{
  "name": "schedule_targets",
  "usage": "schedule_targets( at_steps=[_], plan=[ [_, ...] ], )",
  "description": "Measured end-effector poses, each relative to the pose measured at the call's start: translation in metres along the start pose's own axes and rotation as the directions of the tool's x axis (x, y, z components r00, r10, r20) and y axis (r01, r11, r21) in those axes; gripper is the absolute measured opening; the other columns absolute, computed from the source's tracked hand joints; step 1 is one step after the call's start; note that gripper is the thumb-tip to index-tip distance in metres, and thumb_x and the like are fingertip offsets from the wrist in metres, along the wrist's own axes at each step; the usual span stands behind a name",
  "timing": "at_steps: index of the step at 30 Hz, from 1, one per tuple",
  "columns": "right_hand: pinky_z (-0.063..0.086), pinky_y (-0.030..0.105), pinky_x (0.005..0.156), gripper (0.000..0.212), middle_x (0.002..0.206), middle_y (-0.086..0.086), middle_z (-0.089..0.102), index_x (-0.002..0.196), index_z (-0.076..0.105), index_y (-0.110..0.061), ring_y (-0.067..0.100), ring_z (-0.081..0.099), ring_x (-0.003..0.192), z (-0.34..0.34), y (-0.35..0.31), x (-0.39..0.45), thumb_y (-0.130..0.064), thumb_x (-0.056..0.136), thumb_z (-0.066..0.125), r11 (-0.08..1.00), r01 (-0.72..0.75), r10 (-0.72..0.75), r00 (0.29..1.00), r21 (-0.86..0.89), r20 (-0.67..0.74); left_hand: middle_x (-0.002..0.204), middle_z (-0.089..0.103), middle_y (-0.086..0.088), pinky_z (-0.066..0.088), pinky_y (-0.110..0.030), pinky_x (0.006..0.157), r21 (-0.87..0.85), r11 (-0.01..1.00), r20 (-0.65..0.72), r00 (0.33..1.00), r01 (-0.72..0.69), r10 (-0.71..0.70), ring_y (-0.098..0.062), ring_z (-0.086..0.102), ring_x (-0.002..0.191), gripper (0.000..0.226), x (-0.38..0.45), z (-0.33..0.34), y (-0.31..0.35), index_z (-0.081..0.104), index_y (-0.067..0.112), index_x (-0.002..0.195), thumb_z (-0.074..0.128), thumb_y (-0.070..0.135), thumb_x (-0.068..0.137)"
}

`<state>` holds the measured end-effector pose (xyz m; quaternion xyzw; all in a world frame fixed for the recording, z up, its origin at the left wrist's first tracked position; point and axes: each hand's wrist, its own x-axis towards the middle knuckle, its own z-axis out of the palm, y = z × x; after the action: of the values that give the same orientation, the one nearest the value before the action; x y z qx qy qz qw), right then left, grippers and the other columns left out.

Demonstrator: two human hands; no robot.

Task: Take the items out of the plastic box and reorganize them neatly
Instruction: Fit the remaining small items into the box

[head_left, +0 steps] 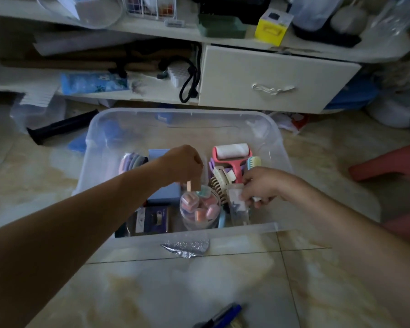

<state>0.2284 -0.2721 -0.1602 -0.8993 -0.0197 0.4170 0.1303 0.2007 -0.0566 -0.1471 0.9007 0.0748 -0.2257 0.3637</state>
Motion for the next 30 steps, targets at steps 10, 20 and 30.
schedule_targets(
  at_steps=[10, 20, 30],
  plan=[
    [0.056, 0.027, 0.06, 0.037, 0.113, 0.007, 0.068, 0.118, 0.067, -0.019, 0.022, 0.071, 0.082, 0.007, -0.016, 0.021, -0.017, 0.082, 0.077, 0.826, 0.236, -0.195, 0.972, -0.512, 0.132, 0.084, 0.055, 0.003, 0.05, -0.022, 0.064, -0.057, 0.994, -0.19, 0.979, -0.09, 0.078, -0.012, 0.057, 0.075, 0.015, 0.009, 0.014, 0.007, 0.067, 0.01, 0.105, 0.059, 0.01, 0.091],
    [0.054, 0.022, 0.062, 0.043, 0.121, 0.0, 0.06, 0.127, 0.062, -0.024, 0.015, 0.064, 0.078, 0.007, 0.002, 0.023, -0.02, 0.086, 0.076, 0.914, 0.231, -0.126, 0.942, -0.333, 0.311, 0.082, 0.057, 0.002, 0.056, -0.029, 0.072, -0.081, 0.99, -0.157, 0.983, -0.112, 0.098, -0.012, 0.059, 0.073, 0.012, 0.002, 0.023, 0.005, 0.064, 0.011, 0.104, 0.059, 0.01, 0.092],
    [0.052, 0.021, 0.063, 0.037, 0.119, -0.003, 0.057, 0.117, 0.067, -0.027, 0.014, 0.06, 0.082, 0.008, 0.006, 0.017, -0.012, 0.084, 0.076, 0.975, 0.2, -0.166, 0.944, -0.093, 0.286, 0.086, 0.059, 0.001, 0.053, -0.025, 0.068, -0.05, 0.993, -0.182, 0.978, -0.11, 0.099, -0.014, 0.06, 0.077, 0.012, 0.003, 0.024, 0.006, 0.064, 0.013, 0.102, 0.058, 0.01, 0.092]
  ],
)
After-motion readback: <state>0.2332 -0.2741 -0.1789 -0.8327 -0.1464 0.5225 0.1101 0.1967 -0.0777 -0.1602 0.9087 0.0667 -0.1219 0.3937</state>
